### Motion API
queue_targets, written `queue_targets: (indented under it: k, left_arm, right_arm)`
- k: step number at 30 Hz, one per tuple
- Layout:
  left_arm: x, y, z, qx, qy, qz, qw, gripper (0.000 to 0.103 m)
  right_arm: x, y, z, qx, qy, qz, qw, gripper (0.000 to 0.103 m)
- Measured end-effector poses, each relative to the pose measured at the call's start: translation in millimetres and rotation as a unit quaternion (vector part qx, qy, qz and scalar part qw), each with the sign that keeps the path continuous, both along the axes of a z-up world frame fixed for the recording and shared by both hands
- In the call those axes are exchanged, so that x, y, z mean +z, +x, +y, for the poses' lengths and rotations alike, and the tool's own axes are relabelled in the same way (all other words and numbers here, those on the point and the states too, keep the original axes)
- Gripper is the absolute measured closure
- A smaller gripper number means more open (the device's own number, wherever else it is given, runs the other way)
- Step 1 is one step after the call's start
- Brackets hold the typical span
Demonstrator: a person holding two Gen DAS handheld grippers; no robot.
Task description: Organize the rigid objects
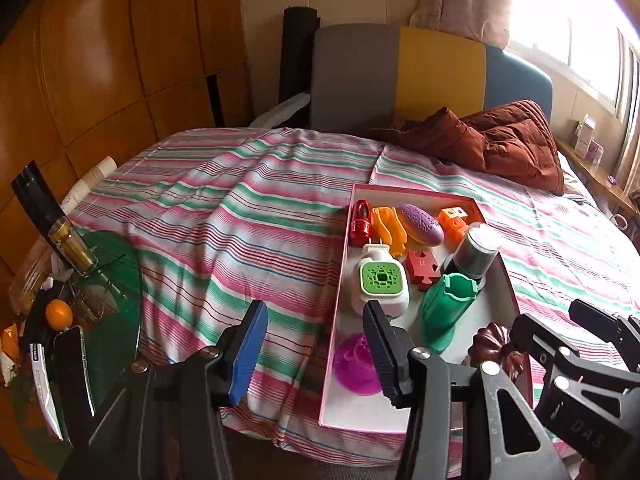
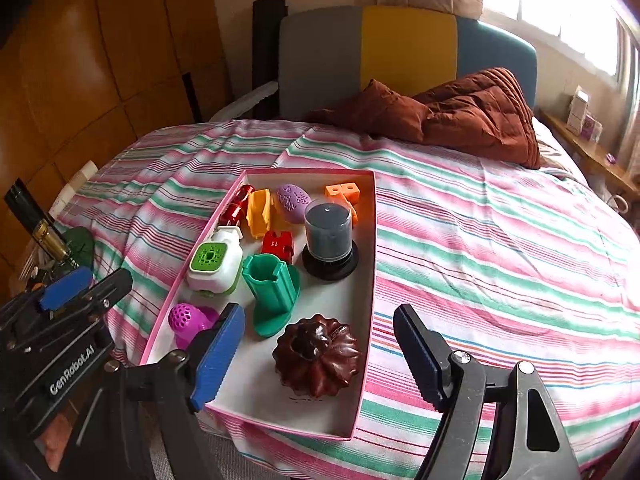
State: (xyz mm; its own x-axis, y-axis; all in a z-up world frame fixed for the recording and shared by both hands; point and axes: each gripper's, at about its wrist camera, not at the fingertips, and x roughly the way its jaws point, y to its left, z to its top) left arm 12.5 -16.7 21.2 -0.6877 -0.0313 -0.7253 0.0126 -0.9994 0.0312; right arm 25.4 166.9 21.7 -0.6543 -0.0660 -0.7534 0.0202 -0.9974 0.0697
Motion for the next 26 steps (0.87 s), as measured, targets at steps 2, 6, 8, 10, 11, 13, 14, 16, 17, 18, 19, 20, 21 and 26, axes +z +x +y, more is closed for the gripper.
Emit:
queue_targets:
  k: [2, 6, 8, 10, 11, 13, 14, 16, 17, 18, 19, 20, 21, 26]
  left_arm:
    - [-0.6, -0.3, 0.4, -0.002, 0.002, -0.004, 1.0, 0.053]
    - [-1.4, 0.4, 3.1, -0.009, 0.001, -0.008, 0.9999, 0.053]
    - [-2.2, 0.7, 5.0, -0.015, 0.0, -0.011, 0.9998, 0.053]
    - [-2.9, 1.9, 7.0, -0.021, 0.0, -0.011, 0.9997, 0.053]
    - [-3.2, 2.8, 8.5, -0.025, 0.001, -0.011, 0.9996, 0.053]
    - [-3.3, 3.9, 11.0, -0.031, 0.002, -0.012, 0.9994, 0.053]
    - [-3.3, 4.6, 11.8, -0.034, 0.004, -0.011, 0.9994, 0.053]
    - [-3.2, 4.8, 13.6, -0.038, 0.006, -0.012, 0.9992, 0.053]
    - [-3.4, 5.2, 14.3, -0.039, 0.007, -0.013, 0.9991, 0.053]
    - [-3.7, 5.4, 14.9, -0.04, 0.009, -0.013, 0.9991, 0.053]
    - [-4.0, 5.5, 15.4, -0.04, 0.009, -0.014, 0.9991, 0.053]
    - [-3.9, 5.9, 15.4, -0.041, 0.01, -0.013, 0.999, 0.053]
    - [-4.2, 6.1, 15.5, -0.041, 0.011, -0.013, 0.999, 0.053]
    - [-3.0, 8.4, 17.5, -0.03, -0.004, 0.005, 0.9995, 0.053]
  right_arm:
    - [-0.2, -0.8, -0.9, 0.0, 0.0, 0.0, 1.0, 0.026]
    - [0.1, -1.9, -3.1, -0.003, 0.002, 0.004, 1.0, 0.025]
    - [0.2, -2.5, -3.1, -0.006, 0.003, 0.005, 1.0, 0.025]
    - [0.8, -3.2, -1.8, -0.01, 0.0, 0.006, 1.0, 0.025]
    - [0.9, -3.4, -1.1, -0.012, -0.001, 0.007, 1.0, 0.025]
    - [1.2, -4.0, 0.0, -0.016, -0.002, 0.007, 1.0, 0.025]
    - [1.2, -4.4, 0.3, -0.017, -0.002, 0.007, 1.0, 0.025]
    - [1.8, -4.7, 1.8, -0.02, -0.003, 0.009, 1.0, 0.025]
    - [2.0, -4.9, 2.2, -0.022, -0.003, 0.01, 1.0, 0.025]
    - [2.4, -4.8, 2.6, -0.023, -0.002, 0.011, 1.0, 0.025]
    - [2.8, -5.6, 3.6, -0.025, -0.002, 0.012, 1.0, 0.025]
    - [3.1, -5.4, 4.2, -0.026, -0.003, 0.013, 1.0, 0.025]
    - [3.4, -5.5, 4.8, -0.027, -0.003, 0.014, 1.0, 0.025]
    - [5.4, -5.2, 8.0, -0.031, -0.005, 0.017, 0.999, 0.025]
